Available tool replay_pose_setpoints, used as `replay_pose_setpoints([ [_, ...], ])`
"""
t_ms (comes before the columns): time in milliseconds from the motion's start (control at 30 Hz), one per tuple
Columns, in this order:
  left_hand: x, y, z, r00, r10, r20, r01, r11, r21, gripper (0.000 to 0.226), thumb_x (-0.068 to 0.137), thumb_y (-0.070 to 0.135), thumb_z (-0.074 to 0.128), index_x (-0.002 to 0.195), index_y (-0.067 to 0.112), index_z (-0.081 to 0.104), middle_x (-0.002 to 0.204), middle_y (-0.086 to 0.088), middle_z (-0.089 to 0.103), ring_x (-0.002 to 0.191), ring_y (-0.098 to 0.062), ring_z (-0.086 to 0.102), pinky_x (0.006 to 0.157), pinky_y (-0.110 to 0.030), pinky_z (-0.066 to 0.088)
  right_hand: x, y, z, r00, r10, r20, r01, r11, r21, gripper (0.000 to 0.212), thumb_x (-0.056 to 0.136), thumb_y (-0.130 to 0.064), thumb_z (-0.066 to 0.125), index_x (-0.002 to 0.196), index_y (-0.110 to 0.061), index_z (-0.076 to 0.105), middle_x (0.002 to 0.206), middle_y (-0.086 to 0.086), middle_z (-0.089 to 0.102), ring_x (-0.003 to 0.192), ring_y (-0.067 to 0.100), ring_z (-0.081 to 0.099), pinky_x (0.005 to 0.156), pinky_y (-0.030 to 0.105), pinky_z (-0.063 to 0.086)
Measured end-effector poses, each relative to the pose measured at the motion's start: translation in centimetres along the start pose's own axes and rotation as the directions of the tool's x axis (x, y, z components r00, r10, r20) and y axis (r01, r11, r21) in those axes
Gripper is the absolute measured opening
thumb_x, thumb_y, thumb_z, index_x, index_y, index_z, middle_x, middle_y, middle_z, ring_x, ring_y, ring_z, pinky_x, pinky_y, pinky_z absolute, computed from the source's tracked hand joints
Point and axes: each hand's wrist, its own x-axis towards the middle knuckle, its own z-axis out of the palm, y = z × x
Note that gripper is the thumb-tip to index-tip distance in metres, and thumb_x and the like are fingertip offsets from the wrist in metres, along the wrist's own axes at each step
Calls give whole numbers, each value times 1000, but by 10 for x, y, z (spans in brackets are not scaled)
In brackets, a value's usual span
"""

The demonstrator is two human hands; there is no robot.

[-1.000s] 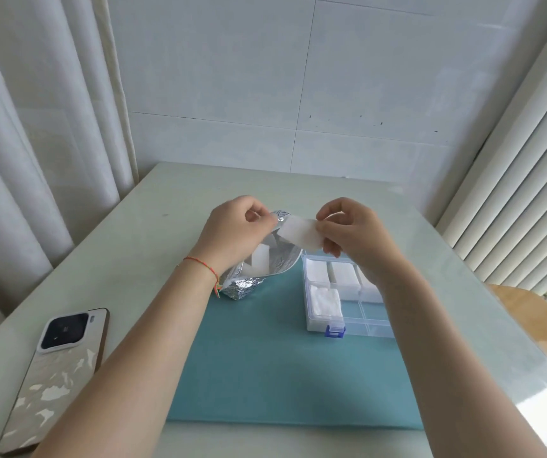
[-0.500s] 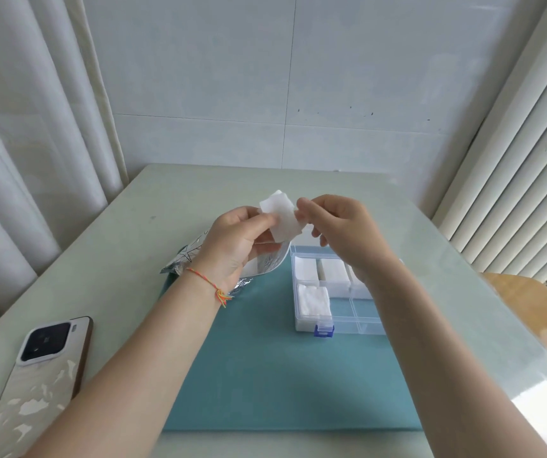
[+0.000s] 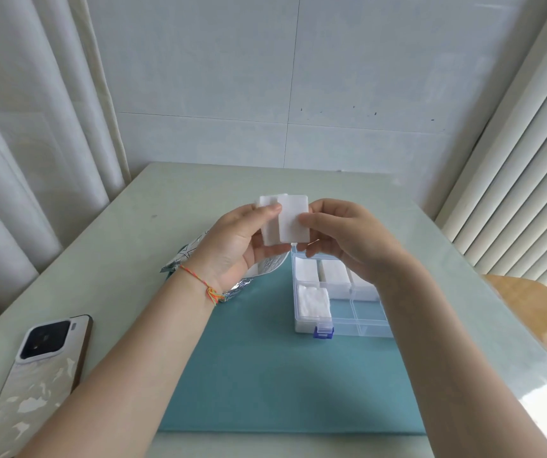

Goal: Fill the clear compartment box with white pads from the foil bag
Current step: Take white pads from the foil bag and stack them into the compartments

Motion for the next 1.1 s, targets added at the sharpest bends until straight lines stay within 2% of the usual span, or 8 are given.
replay_pose_setpoints([
  [100,1,0,-2,999,-20,-47,20,1000,-1,26,99,6,46,119,-3,59,100,-17,69,80,-20,70,62,-27,58,0,1,-2,1000,29,10,-29,999,29,9,94,-3,55,85,-4,57,72,15,66,64,25,65,58,28,54],
  [233,2,0,-2,995,-52,-87,48,998,-44,24,99,0,42,118,-7,57,96,-21,69,72,-25,73,58,-29,58,2,1,-7,997,30,-64,-23,994,103,13,92,-5,59,80,-9,60,67,6,62,57,19,57,53,25,49],
  [400,3,-4,-1,994,-42,-102,48,997,59,26,98,2,46,117,-4,62,102,-21,70,82,-26,71,62,-29,60,2,3,-3,998,12,-65,-9,999,48,13,91,-8,63,77,-7,63,59,-1,59,48,15,46,44,23,37],
  [600,2,-4,1,998,-22,-53,24,999,34,26,99,0,42,112,-1,64,99,-18,70,83,-25,71,68,-31,60,6,10,8,982,-8,-190,-17,991,-133,17,87,-17,71,77,-7,62,58,0,54,46,16,37,44,25,28],
  [733,0,-4,4,999,-31,-23,31,999,-14,29,99,-3,36,114,-5,61,98,-21,70,83,-30,72,74,-36,61,6,11,11,966,-19,-258,-32,981,-193,20,85,-21,73,78,-8,61,50,-8,48,44,11,35,44,21,31],
  [900,0,-2,6,998,-65,-21,64,996,-57,29,98,-1,36,109,-4,62,98,-23,70,83,-31,71,73,-36,61,7,13,13,959,-72,-273,-22,945,-327,18,84,-23,73,79,-8,64,47,-16,53,45,5,40,49,20,35],
  [1000,0,-1,6,996,-89,-22,88,994,-67,26,100,11,43,110,-3,62,99,-22,71,84,-29,72,74,-36,61,7,13,15,950,-91,-299,-25,932,-361,18,85,-22,72,77,-9,62,52,-14,54,46,5,42,47,18,36],
  [1100,0,-5,5,998,-49,-37,50,999,19,23,99,6,47,113,-4,63,99,-21,70,83,-28,72,73,-35,61,7,14,15,940,-142,-309,-15,891,-454,17,85,-23,72,78,-11,61,62,-8,55,51,5,43,47,13,35],
])
